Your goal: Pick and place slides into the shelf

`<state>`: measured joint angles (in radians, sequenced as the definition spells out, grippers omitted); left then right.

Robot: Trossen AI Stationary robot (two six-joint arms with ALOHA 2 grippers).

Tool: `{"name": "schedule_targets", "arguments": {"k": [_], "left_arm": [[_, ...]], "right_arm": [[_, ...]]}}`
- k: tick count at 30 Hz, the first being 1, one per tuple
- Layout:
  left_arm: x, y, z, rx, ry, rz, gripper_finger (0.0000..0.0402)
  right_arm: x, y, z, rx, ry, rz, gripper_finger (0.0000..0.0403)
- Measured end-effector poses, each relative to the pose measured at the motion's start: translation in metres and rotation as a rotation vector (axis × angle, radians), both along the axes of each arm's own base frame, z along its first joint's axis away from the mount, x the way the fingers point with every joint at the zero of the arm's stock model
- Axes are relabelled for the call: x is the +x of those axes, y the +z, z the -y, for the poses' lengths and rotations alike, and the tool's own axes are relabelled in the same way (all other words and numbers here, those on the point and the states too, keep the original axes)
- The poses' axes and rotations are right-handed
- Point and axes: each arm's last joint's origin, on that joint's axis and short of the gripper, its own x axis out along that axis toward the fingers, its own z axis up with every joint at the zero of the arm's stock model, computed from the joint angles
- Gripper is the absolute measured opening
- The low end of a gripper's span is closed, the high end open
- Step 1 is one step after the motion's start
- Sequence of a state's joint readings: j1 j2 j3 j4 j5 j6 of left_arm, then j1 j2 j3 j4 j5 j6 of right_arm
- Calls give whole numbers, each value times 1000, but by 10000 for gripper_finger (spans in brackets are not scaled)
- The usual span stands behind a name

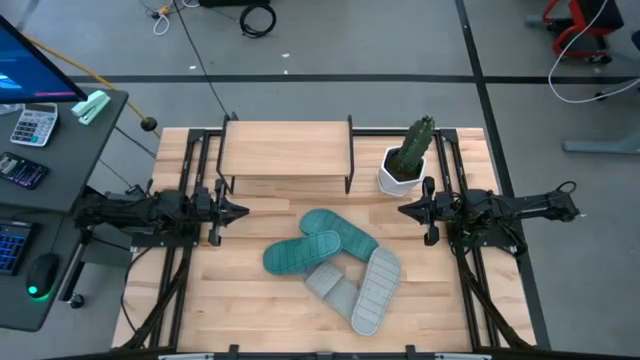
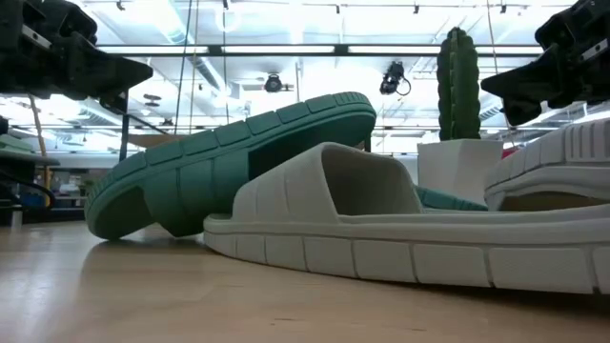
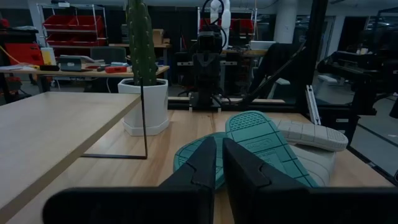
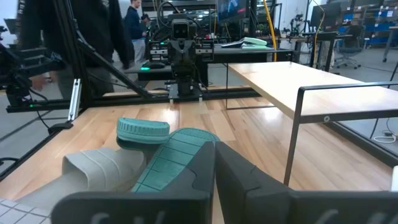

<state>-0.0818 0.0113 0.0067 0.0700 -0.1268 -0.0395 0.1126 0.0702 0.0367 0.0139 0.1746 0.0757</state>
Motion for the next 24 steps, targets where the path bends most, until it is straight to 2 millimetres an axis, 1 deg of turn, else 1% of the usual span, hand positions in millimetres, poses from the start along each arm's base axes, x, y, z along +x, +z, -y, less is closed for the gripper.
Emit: {"name": "schedule_targets", "arguments": {"k": [9,19,24], "left_arm": [[0,0,0,0,0,0,23],[0,0,0,0,0,0,36],[0,0,0,0,0,0,32]], "right_arm": [[0,0,0,0,0,0,19],[0,0,0,0,0,0,19],[0,0,0,0,0,0,19]]}}
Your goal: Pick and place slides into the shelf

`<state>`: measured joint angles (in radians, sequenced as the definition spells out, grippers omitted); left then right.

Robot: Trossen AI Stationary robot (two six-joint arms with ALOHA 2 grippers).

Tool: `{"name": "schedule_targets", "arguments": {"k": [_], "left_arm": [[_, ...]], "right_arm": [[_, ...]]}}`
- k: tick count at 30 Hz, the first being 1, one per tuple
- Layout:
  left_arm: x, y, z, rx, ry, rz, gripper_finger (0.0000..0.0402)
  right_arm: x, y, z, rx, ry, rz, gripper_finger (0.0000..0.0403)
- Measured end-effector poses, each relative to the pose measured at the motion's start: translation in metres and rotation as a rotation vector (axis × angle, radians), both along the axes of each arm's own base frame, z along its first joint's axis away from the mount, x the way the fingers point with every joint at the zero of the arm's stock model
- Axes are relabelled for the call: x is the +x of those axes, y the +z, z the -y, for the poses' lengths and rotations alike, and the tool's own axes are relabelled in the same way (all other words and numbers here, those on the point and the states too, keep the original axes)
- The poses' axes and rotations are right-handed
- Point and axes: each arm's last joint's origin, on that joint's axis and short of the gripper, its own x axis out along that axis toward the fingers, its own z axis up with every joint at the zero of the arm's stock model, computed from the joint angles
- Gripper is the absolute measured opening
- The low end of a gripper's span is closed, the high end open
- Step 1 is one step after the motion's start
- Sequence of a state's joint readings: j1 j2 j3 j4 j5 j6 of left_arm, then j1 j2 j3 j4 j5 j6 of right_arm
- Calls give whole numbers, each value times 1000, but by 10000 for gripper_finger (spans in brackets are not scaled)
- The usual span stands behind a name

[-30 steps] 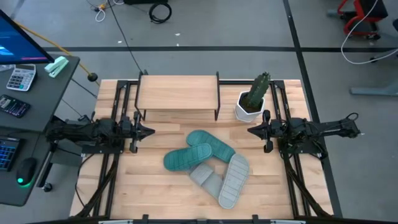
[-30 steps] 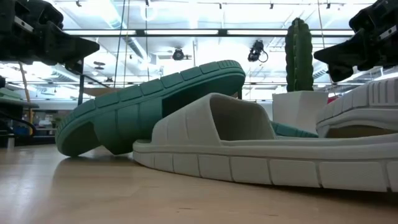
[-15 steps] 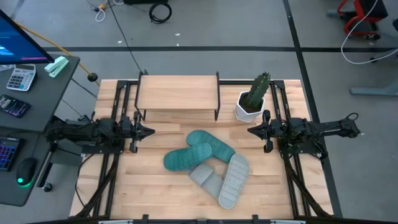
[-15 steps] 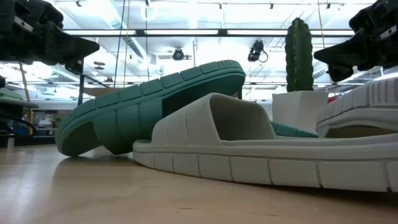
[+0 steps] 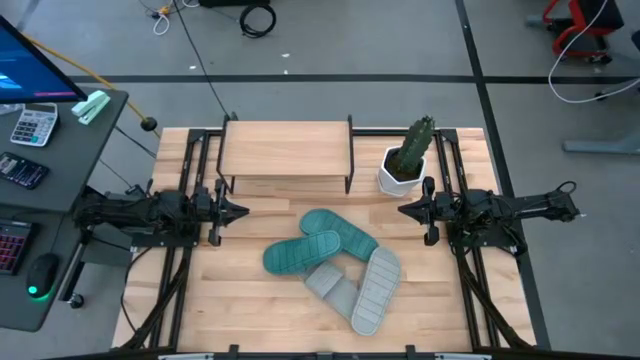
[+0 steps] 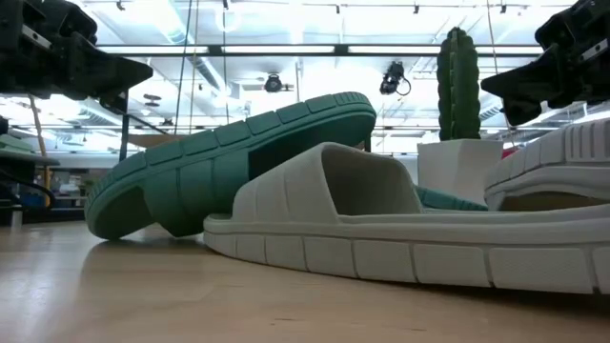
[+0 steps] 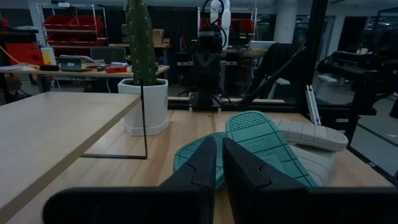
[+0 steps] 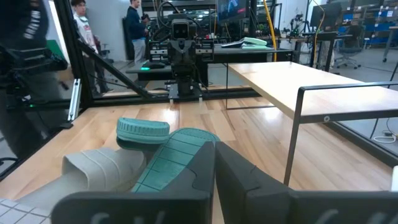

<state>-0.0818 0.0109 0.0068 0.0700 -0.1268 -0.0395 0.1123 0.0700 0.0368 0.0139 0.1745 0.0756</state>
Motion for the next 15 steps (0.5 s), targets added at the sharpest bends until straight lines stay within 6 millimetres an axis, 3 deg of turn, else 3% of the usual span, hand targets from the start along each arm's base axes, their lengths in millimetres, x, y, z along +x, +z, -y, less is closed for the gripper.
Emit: {"name": "schedule_targets", "arguments": {"k": [15], "left_arm": [[0,0,0,0,0,0,33]], "right_arm": [[0,0,0,0,0,-1,19]]}}
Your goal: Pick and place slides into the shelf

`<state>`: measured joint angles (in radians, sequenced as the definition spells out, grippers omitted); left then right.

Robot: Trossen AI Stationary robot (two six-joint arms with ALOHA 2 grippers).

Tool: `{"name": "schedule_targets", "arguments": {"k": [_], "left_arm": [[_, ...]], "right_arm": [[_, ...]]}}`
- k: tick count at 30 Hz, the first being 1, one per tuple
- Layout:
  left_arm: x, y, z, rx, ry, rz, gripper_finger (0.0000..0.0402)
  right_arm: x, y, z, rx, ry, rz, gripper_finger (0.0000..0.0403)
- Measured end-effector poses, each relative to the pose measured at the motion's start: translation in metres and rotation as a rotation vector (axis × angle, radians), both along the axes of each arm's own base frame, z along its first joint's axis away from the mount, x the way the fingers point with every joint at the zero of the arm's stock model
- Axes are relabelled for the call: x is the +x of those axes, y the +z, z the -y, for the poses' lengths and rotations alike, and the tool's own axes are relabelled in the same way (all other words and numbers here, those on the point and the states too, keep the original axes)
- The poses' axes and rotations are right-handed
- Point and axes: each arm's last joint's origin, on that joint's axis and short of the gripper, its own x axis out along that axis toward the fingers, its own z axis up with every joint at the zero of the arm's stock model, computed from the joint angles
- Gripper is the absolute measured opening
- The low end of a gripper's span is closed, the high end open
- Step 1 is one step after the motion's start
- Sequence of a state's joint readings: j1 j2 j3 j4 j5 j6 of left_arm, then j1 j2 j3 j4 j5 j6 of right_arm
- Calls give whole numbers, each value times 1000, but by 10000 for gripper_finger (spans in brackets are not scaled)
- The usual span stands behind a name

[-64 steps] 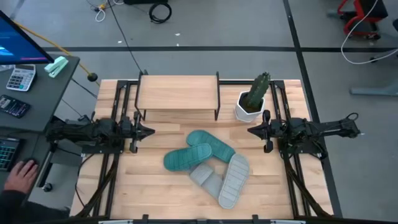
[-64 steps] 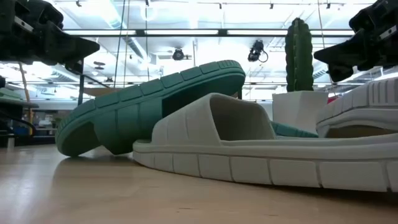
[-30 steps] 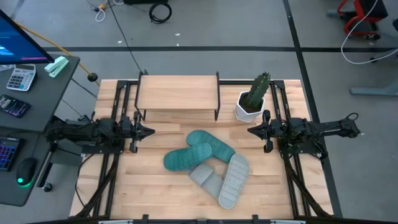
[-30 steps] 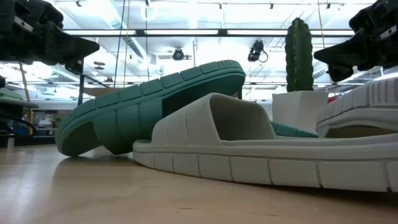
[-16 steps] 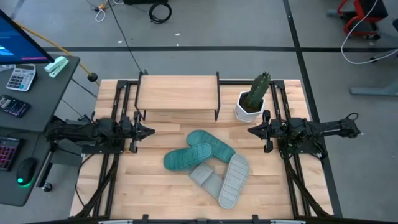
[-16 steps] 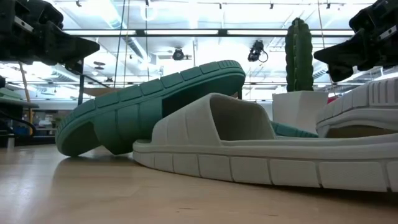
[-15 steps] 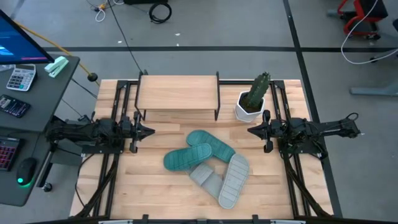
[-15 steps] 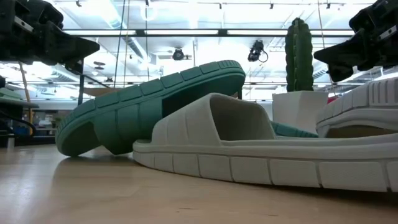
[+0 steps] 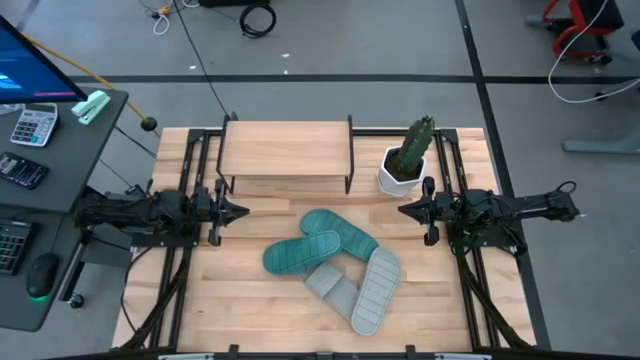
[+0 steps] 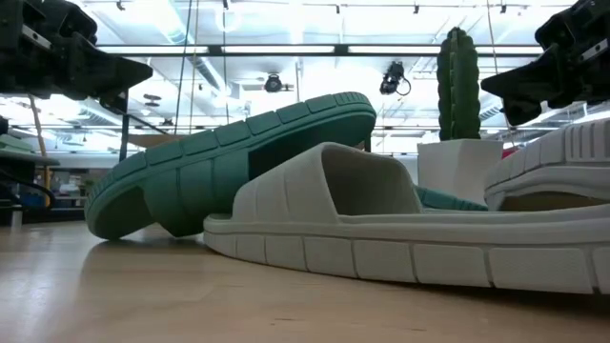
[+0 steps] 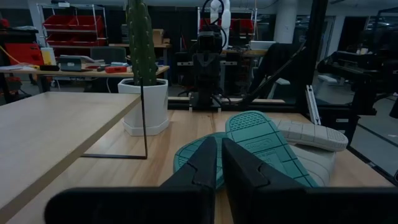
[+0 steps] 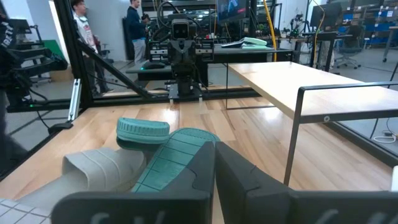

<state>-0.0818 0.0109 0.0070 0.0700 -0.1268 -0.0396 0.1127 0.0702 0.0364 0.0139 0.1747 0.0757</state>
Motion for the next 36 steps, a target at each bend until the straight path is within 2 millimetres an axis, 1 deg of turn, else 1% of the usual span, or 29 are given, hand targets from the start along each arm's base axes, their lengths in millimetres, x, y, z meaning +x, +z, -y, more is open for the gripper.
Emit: {"name": "schedule_targets", "arguments": {"k": [5,15,29,36], "left_arm": [[0,0,0,0,0,0,36],[0,0,0,-6,0,0,23],[0,0,0,-9,-1,0,36],[0,0,0,-10,-1,-2,26]], "right_arm": [[0,0,0,0,0,0,19],[0,0,0,0,-1,0,19],[0,0,0,0,0,0,19],[0,0,0,0,0,0,19]]}}
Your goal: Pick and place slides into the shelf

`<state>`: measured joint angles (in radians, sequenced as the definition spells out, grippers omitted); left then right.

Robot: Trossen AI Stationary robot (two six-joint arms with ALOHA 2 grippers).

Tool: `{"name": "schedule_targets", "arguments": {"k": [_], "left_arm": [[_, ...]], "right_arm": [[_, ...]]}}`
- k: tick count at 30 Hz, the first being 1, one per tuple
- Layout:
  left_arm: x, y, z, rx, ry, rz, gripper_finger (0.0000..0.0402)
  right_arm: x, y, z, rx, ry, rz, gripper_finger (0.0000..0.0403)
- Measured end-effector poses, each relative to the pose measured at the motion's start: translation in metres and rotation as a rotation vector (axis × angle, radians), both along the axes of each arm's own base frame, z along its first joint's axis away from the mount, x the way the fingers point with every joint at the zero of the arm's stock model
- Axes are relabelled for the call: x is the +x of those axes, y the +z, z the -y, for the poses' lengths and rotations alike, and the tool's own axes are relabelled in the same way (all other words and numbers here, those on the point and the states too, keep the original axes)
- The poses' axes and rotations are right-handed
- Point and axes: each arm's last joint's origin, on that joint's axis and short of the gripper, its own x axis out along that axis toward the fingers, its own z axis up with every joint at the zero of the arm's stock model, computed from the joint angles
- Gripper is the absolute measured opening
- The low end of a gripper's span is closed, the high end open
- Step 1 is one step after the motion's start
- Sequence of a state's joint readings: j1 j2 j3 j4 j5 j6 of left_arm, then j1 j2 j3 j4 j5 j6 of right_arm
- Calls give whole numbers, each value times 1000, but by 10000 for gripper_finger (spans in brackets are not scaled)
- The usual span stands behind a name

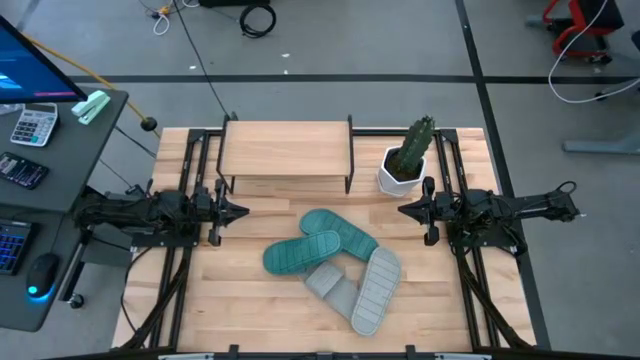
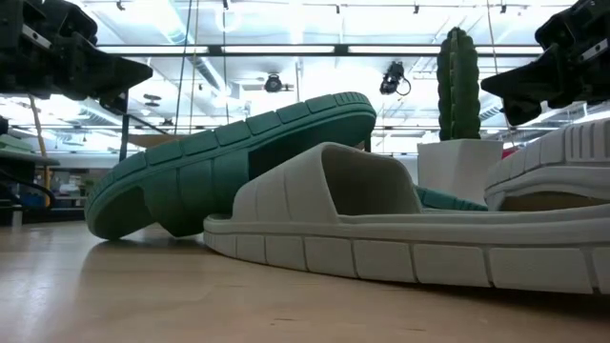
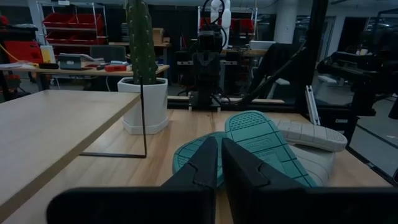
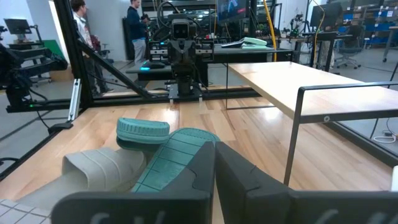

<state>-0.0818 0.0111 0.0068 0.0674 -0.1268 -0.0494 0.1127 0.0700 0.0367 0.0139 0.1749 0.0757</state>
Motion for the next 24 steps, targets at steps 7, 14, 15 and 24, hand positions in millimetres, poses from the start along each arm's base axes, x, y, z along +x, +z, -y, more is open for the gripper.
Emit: {"name": "schedule_targets", "arguments": {"k": [7,14,15,24], "left_arm": [[0,-1,0,0,0,-7,28],[0,-1,0,7,0,-11,34],[0,-1,0,7,0,-12,34],[0,-1,0,10,0,-16,21]], "right_arm": [[0,0,0,0,0,-1,19],[0,0,0,0,0,-1,19],[0,0,0,0,0,0,19],[0,0,0,0,0,-1,19]]}}
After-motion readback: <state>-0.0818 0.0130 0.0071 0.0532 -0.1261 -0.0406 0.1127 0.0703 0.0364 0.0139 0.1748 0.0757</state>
